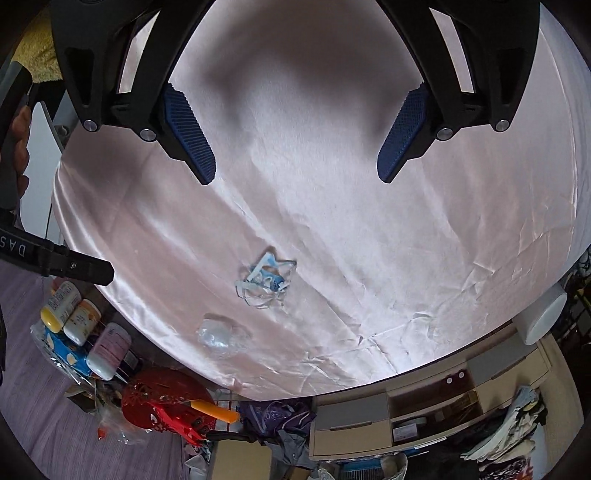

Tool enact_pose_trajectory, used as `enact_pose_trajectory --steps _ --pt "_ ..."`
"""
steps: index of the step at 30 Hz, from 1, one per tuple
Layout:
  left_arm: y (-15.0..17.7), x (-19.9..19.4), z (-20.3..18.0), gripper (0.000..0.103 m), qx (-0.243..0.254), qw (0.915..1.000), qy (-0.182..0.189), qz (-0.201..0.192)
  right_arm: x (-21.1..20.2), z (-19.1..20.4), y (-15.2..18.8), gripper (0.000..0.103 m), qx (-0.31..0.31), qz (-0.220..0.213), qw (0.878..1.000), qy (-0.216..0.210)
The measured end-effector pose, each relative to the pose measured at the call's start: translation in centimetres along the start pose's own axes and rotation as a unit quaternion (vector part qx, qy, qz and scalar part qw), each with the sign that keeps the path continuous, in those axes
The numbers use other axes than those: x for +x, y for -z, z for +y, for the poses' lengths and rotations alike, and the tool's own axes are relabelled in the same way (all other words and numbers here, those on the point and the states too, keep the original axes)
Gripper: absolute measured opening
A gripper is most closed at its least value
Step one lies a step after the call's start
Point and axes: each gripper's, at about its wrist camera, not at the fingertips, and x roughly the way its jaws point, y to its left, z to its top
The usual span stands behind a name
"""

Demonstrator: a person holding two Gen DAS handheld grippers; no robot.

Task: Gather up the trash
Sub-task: 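Grasp the white-blue wrapper with the left gripper while the right gripper grasps the clear plastic bag, then lower the wrapper and clear plastic bag into the bin and open both grippers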

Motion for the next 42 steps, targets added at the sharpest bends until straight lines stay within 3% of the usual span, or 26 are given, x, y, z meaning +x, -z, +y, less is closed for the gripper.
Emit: enact_pose_trajectory --steps 9,16,19,22,23,25,26,33,42 --pt "-4.5 4.4 -0.2 0.084 0.003 1.0 0.0 0.008 5.7 2.6 -5.4 0.072 -0.029 0.012 0.999 -0.022" --pt "-6.6 7.2 -0.7 0.082 0.005 0.9997 0.022 0.011 9.8 3.4 -8.3 0.064 -0.033 0.028 0.999 -0.024" --pt "-7.1 7.6 -1.3 0.071 0.017 0.9997 0.014 -0.003 11.0 3.3 -8.6 0.049 -0.033 0.034 0.999 -0.025" --pt "-7.6 7.8 -1.6 0.045 0.023 0.9996 0.01 -0.011 10.9 3.3 -8.6 0.036 -0.04 0.025 0.999 -0.023" --pt "-7.8 7.7 -1.6 0.032 0.024 0.9996 0.011 -0.01 10.8 3.3 -8.5 0.033 -0.041 0.024 0.999 -0.024" --pt "-8.0 7.6 -1.4 0.016 0.018 0.9996 0.021 -0.003 10.4 3.5 -8.3 0.03 -0.052 0.023 0.998 -0.019" --pt "-7.9 7.5 -1.3 0.013 0.015 0.9996 0.026 -0.001 10.4 3.7 -8.3 0.029 -0.056 0.024 0.998 -0.016" --pt "-6.7 3.4 -1.3 0.008 0.021 0.9991 0.025 -0.027 6.4 2.5 -6.2 0.028 -0.049 0.019 0.999 -0.008" --pt "-3.7 -6.4 -2.0 0.008 0.039 0.9952 0.01 -0.089 -4.2 2.7 -2.4 0.028 -0.051 -0.04 0.998 0.007"
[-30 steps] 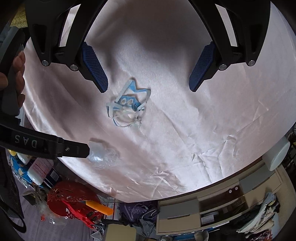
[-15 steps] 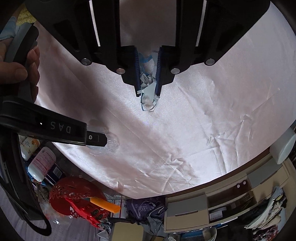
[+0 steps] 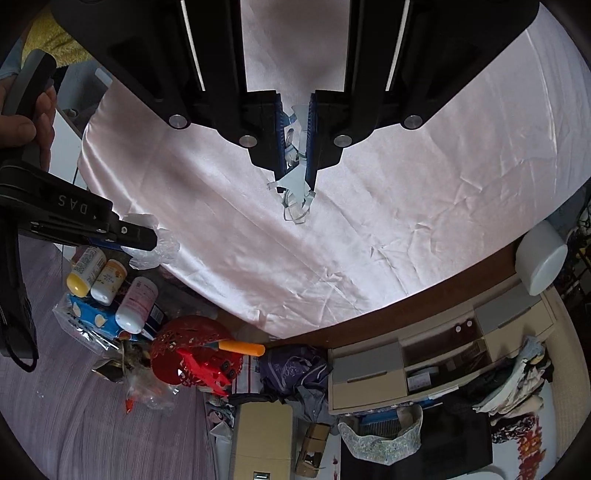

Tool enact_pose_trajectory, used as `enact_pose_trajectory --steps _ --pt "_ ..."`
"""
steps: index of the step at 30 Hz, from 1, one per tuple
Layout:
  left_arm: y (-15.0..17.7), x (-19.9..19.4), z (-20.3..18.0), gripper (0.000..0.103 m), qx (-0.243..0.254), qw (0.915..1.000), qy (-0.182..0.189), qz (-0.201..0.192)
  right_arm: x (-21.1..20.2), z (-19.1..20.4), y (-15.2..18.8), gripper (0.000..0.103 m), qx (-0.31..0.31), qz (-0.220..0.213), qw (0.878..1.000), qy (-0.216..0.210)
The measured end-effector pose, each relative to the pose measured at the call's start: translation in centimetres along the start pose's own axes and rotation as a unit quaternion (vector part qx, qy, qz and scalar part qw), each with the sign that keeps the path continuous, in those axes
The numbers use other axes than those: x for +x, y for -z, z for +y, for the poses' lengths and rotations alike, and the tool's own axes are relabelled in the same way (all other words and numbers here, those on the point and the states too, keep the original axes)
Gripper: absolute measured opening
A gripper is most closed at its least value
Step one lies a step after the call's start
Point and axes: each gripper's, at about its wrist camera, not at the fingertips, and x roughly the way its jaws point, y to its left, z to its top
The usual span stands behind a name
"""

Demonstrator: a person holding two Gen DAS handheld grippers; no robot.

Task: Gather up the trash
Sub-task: 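Lower the wrapper and clear plastic bag into the bin and open both grippers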

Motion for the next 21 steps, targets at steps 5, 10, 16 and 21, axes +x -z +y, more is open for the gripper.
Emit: enact_pose_trajectory --steps 5,10,16,21 --pt "2.0 -5.3 -0.9 0.008 0.002 0.9997 0.006 -0.024 -5.7 1.0 2.7 0.028 -0.007 -0.028 1.0 0.008" --pt "4.9 -9.5 -2.4 0.008 0.011 0.999 0.018 -0.04 -10.4 1.8 6.4 0.028 -0.014 -0.046 0.999 0.015" --pt "9.2 -12.2 -4.2 0.009 0.015 0.9984 0.038 -0.04 -13.9 2.3 11.8 0.028 -0.014 -0.054 0.998 0.019" --pt "12.9 -12.0 -5.6 0.009 0.019 0.998 0.057 -0.02 -14.0 1.4 16.0 0.028 0.004 -0.035 0.999 0.024"
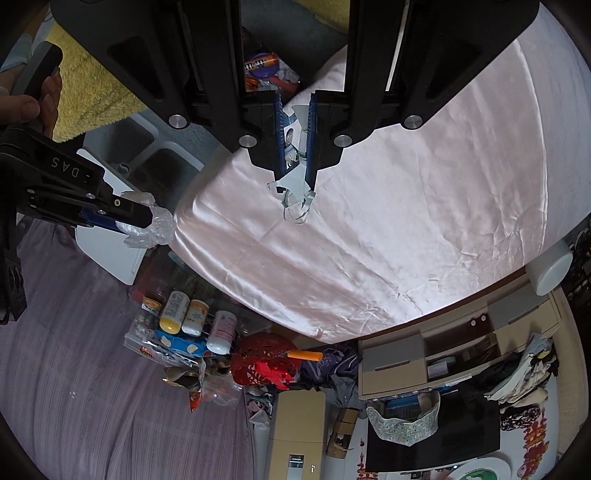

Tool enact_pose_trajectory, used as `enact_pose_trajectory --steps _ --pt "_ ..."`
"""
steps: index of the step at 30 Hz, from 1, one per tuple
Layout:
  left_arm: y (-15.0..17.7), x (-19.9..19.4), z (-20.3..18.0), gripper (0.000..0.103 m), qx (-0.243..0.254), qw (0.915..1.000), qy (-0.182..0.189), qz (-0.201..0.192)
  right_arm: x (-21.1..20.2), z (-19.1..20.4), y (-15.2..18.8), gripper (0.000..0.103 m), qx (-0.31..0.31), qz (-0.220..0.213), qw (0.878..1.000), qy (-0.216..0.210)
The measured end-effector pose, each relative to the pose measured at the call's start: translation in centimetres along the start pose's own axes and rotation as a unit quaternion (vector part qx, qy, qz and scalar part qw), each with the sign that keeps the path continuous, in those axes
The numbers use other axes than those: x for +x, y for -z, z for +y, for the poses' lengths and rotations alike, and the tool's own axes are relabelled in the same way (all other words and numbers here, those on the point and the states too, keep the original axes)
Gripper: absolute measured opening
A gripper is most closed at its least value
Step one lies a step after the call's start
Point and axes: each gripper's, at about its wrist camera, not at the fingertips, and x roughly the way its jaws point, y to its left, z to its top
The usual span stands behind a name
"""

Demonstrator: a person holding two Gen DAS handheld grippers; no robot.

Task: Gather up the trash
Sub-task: 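Lower the wrapper and clear plastic bag into the bin and open both grippers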

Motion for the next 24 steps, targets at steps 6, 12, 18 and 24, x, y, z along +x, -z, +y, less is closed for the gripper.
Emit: enact_pose_trajectory --steps 6,12,18,24 --pt "4.0 1.9 -1.7 0.009 0.01 0.9992 0.023 0.032 0.9 -1.8 4.8 0.028 0.031 0.034 0.999 0.007" --pt "7.2 5.0 -2.9 0.009 0.015 0.9968 0.039 0.069 3.2 -3.8 8.6 0.028 0.058 0.078 0.995 0.013" --pt "10.4 9.2 -3.9 0.009 0.017 0.9906 0.052 0.126 6.1 -4.7 11.3 0.028 0.076 0.121 0.99 0.013" --pt "12.7 13.0 -4.4 0.009 0.018 0.9774 0.075 0.197 9.2 -5.1 13.4 0.028 0.085 0.17 0.982 0.014"
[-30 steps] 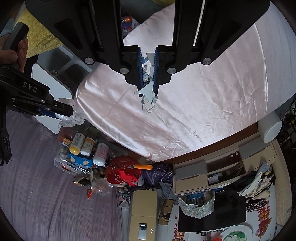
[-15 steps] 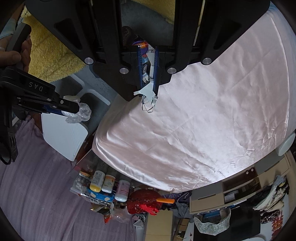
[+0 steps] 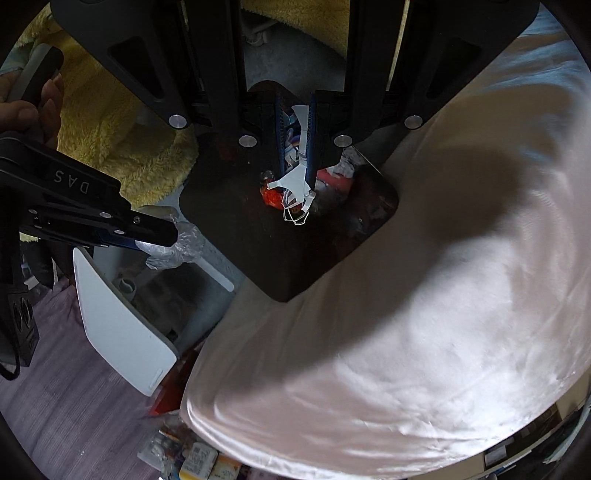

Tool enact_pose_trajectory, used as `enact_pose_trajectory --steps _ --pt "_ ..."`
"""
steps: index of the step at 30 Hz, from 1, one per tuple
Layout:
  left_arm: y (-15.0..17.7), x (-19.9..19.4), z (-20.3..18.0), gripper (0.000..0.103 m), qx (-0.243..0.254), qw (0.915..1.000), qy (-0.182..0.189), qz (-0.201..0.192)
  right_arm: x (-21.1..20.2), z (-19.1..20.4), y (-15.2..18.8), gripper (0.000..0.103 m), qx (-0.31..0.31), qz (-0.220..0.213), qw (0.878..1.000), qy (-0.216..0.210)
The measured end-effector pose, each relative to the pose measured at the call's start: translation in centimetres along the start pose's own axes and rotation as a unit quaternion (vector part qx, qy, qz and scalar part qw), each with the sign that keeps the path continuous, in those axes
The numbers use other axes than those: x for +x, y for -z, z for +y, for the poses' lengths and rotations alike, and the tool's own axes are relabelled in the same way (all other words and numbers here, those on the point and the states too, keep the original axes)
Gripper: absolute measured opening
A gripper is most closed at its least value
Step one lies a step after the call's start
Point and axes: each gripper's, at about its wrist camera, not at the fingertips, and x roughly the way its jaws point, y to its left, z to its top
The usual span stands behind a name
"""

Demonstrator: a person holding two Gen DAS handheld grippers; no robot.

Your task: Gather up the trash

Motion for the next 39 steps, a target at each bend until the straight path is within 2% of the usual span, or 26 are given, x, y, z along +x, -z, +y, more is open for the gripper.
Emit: enact_pose_trajectory --steps 9,11,15,17,20,22,28,30,31,33,36,39 --pt "-0.6 3.1 0.3 0.012 -0.001 0.9991 0.021 0.037 2.6 -0.8 -0.7 0.03 0.021 0.033 0.999 -0.006" --pt "-0.8 3.1 0.4 0.025 -0.001 0.9991 0.02 0.037 2.7 -0.8 -0.9 0.035 0.024 0.033 0.999 -0.011" --pt "-1.0 2.9 0.3 0.039 0.001 0.9993 0.016 0.033 2.5 -0.9 -1.3 0.057 0.034 0.026 0.999 -0.017" --pt "-1.0 2.6 0.4 0.051 -0.002 0.9994 0.013 0.031 2.3 -1.1 -1.4 0.06 0.039 0.021 0.999 -0.016" --pt "-1.1 1.9 0.6 0.062 -0.007 0.9997 0.006 0.024 1.7 -1.4 -1.6 0.062 0.046 0.013 0.999 -0.014" --pt "-1.1 1.2 0.6 0.066 -0.006 0.9998 0.003 0.018 1.3 -1.7 -1.7 0.062 0.049 0.006 0.999 -0.014" --pt "-1.3 -2.2 0.2 0.085 0.008 0.9997 -0.016 -0.019 -1.6 -1.9 -1.6 0.076 0.055 -0.031 0.998 -0.012" --pt "-1.3 -3.8 0.0 0.093 0.013 0.999 -0.024 -0.037 -2.8 -1.8 -1.5 0.09 0.055 -0.047 0.997 -0.008" --pt "-1.2 -4.6 -0.1 0.095 0.016 0.9984 -0.028 -0.047 -3.5 -1.6 -1.4 0.093 0.054 -0.057 0.997 -0.005" --pt "-1.1 -6.1 -0.3 0.095 0.019 0.9972 -0.033 -0.064 -5.0 -1.3 -1.2 0.1 0.05 -0.076 0.996 -0.001" --pt "-0.9 -8.5 -0.2 0.095 0.016 0.9951 -0.043 -0.088 -6.8 -0.8 -0.7 0.099 0.041 -0.102 0.994 0.01" --pt "-0.5 -11.0 -0.2 0.095 0.014 0.992 -0.055 -0.113 -8.9 0.2 0.0 0.1 0.023 -0.138 0.989 0.043"
